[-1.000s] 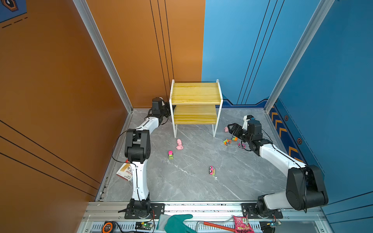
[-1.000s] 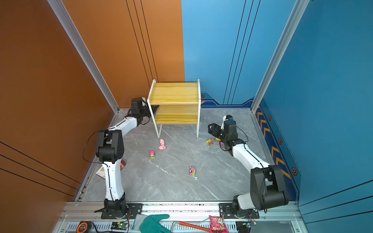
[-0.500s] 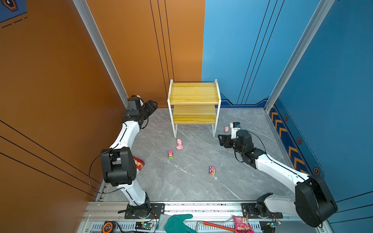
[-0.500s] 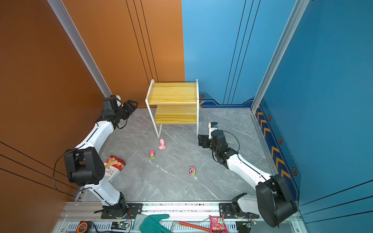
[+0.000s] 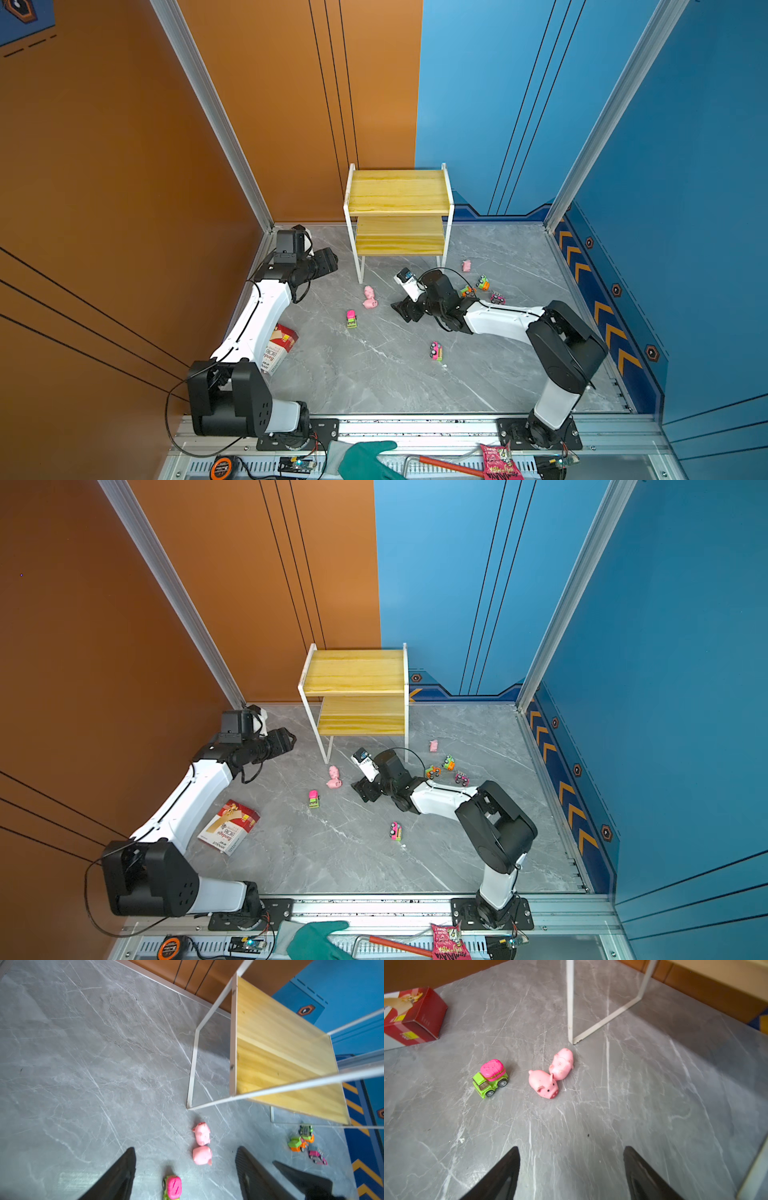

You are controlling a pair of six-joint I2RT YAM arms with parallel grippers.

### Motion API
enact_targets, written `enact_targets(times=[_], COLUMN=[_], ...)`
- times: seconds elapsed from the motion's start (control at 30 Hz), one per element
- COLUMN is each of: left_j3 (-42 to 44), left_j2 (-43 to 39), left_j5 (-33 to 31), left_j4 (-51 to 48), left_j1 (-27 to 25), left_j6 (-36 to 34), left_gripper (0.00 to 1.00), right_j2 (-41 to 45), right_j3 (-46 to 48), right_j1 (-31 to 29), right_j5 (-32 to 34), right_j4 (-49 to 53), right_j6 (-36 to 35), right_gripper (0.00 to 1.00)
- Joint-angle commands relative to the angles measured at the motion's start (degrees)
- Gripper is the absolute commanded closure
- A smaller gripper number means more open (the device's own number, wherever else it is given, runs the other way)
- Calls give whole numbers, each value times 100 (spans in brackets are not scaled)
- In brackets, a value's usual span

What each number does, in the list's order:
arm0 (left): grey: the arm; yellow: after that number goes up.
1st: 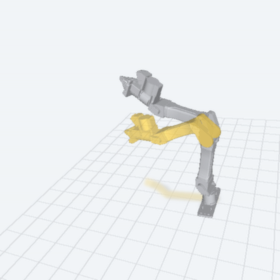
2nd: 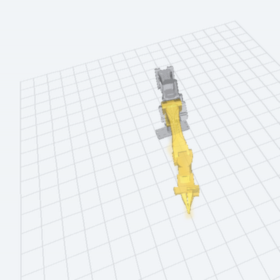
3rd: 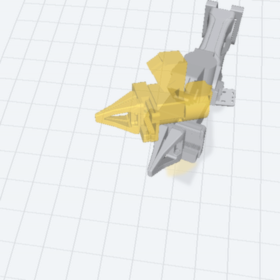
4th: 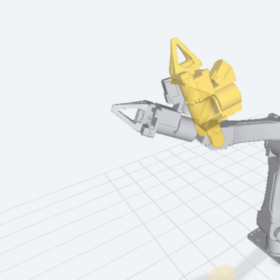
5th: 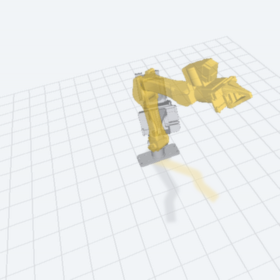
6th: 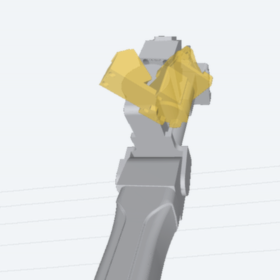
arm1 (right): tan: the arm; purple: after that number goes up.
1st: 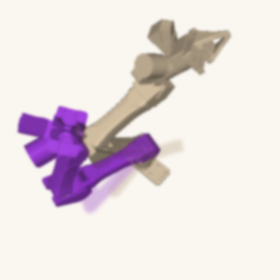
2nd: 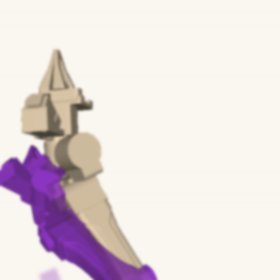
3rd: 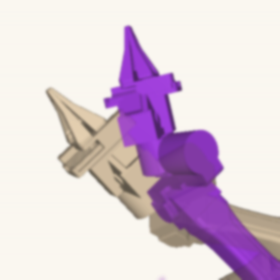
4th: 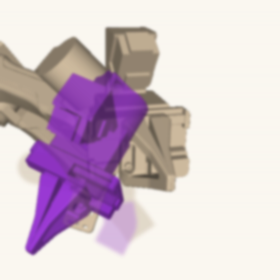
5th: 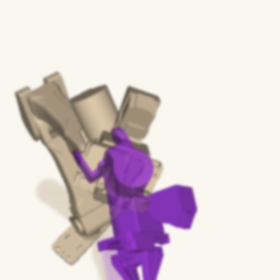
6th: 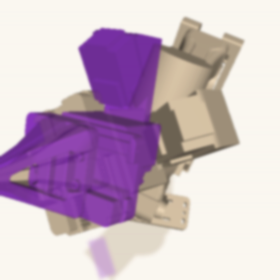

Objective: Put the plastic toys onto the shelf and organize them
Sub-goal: 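Move the right gripper over the two pink pigs near the shelf leg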

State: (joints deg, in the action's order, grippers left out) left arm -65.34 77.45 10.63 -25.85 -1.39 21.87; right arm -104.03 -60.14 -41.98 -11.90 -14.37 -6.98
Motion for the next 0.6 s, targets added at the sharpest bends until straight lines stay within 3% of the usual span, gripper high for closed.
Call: enact_targets(times=[0.0,0.33,0.57], left_j3=[341,836,865], left_j2=[-375,-404,-215], left_j5=[22,701,933], left_j4=[-360,-307,-185], left_j1=[-63,-134,-94], left_j6=[-561,-1011,-1018], left_gripper=[23,24,25], right_j2=[-362,-1134,-1644], right_j3=[-581,-1403,-1929], right_j1=[-47,-168,-210], right_j5=[-566,-805,-667], right_j4=[674,1647,1971], right_j6=[-954,-2161,-2412], right_gripper=[23,26,27])
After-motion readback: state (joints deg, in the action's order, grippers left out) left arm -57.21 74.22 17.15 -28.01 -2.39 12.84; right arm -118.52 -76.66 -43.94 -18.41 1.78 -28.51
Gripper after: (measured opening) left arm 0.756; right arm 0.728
